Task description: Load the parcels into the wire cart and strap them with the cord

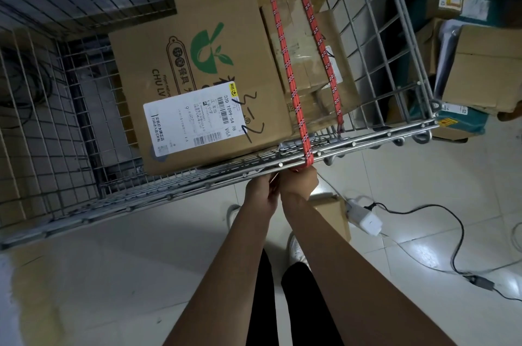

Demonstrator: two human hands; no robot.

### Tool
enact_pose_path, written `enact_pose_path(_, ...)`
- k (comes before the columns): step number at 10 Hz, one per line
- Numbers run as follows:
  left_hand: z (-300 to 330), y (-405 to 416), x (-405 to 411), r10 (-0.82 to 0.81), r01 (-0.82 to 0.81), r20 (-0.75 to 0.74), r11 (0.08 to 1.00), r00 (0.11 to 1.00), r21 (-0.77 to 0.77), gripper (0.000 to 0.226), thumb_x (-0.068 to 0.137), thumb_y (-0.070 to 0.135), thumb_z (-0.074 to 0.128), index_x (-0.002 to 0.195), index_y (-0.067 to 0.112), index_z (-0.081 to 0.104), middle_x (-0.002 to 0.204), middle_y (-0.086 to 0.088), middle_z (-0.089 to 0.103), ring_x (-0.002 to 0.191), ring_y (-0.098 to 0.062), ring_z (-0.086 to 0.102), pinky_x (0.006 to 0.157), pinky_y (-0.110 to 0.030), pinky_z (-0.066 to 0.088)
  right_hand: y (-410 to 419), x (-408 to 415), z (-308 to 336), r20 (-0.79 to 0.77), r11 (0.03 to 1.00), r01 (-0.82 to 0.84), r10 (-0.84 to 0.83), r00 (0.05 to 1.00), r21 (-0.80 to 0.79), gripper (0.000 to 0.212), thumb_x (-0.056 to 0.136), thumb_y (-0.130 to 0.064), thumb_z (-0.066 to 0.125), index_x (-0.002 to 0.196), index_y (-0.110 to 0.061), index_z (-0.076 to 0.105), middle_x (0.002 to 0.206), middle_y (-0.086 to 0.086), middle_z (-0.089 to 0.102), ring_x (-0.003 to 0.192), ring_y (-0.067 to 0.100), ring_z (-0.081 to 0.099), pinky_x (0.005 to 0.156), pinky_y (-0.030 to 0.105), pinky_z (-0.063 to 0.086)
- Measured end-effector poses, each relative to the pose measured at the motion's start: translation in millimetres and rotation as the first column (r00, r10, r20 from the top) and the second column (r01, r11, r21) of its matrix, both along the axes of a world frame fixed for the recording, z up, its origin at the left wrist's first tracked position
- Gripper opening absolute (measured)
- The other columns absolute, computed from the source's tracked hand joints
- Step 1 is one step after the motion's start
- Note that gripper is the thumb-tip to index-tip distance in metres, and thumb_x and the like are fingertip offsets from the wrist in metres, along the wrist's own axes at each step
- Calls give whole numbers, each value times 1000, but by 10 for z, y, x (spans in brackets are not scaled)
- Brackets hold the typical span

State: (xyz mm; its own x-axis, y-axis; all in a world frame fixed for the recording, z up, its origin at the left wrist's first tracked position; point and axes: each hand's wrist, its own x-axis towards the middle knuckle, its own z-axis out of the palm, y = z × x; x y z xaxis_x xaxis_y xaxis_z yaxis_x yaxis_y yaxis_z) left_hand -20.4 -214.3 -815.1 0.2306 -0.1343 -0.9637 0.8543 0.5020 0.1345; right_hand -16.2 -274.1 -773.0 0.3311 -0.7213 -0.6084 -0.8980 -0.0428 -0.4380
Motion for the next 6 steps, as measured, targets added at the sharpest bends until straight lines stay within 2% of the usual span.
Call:
enact_pose_path(1,-24,33,-26,15,-15,-3,999,1000,-43,40,92,12,60,129,-3,56,117,-12,65,97,-18,63,78,-24,51,54,-61,14,53,998,62,-63,997,33,14,80,-12,66,67,-9,63,67,3,62,64,20,54,61,24,38)
enact_pose_path(3,-15,48,-23,18,-18,4,999,1000,-43,31,92,12,59,121,-1,60,107,-9,68,91,-16,64,76,-24,51,52,-79,26,98,995,69,-76,992,66,7,81,-11,66,80,-5,68,71,0,64,63,14,55,63,20,38)
enact_pose_path(4,17,56,-33,5,-5,-3,999,1000,-34,26,92,12,60,115,1,63,105,-9,68,90,-15,65,73,-23,53,48,-125,61,170,994,40,-57,984,101,3,83,-10,67,85,-8,67,73,-4,64,59,-3,54,57,11,39)
enact_pose_path(5,56,62,-57,0,3,37,998,999,-57,15,91,10,60,104,4,65,97,-9,69,85,-16,66,63,-21,54,14,-227,86,240,990,42,-73,968,133,10,83,-8,69,93,-8,66,81,-3,67,64,-10,57,55,-2,38)
enact_pose_path(6,94,100,-127,31,-27,61,998,998,-64,9,93,7,57,97,5,65,95,-10,69,93,-21,65,89,-31,52,-19,-345,163,243,985,34,-76,967,169,22,83,-15,73,104,-9,68,94,-1,69,71,-4,61,59,-4,38)
